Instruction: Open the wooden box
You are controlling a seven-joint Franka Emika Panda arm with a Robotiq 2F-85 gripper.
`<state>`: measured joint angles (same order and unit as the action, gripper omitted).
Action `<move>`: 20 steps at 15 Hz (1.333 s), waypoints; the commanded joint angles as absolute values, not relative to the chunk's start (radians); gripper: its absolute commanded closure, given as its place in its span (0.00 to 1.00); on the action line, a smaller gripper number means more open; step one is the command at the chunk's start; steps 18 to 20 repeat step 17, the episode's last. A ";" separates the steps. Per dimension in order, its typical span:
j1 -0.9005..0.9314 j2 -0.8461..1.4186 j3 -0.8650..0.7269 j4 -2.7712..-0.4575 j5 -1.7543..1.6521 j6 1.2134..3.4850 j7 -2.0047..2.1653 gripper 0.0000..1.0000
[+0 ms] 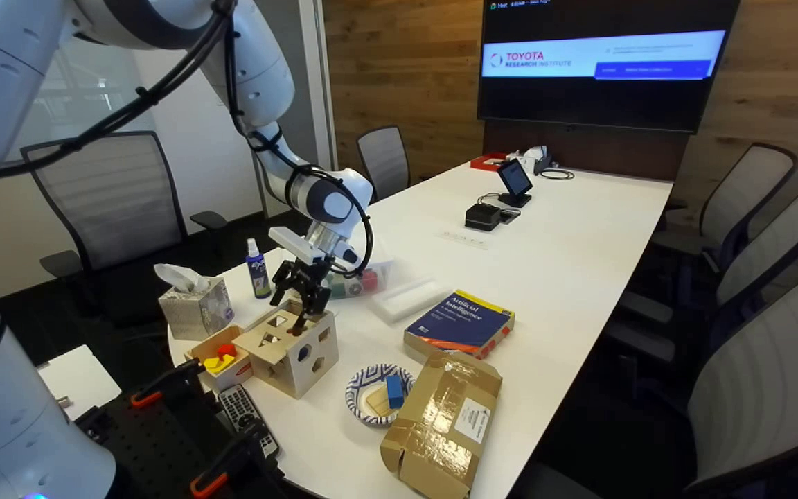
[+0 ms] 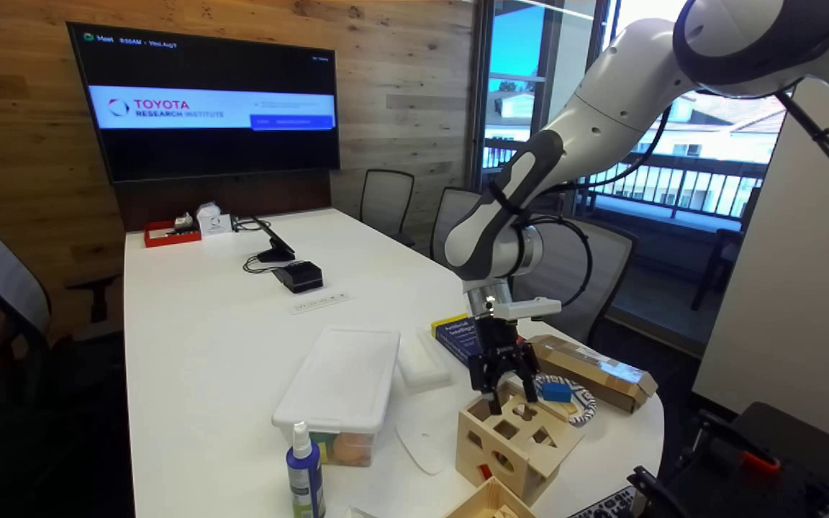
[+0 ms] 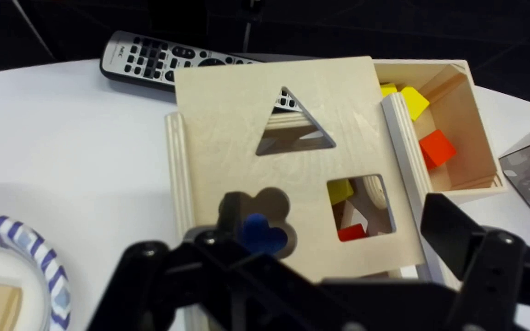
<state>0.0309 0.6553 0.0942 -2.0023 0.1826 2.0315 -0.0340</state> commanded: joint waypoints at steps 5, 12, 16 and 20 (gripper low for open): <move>0.093 0.483 0.054 -2.037 0.098 2.078 0.080 0.00; 0.134 0.368 0.022 -2.008 -0.093 2.080 0.206 0.00; 0.129 0.345 0.028 -2.007 -0.122 2.083 0.204 0.00; 0.126 0.343 0.030 -2.007 -0.120 2.080 0.199 0.00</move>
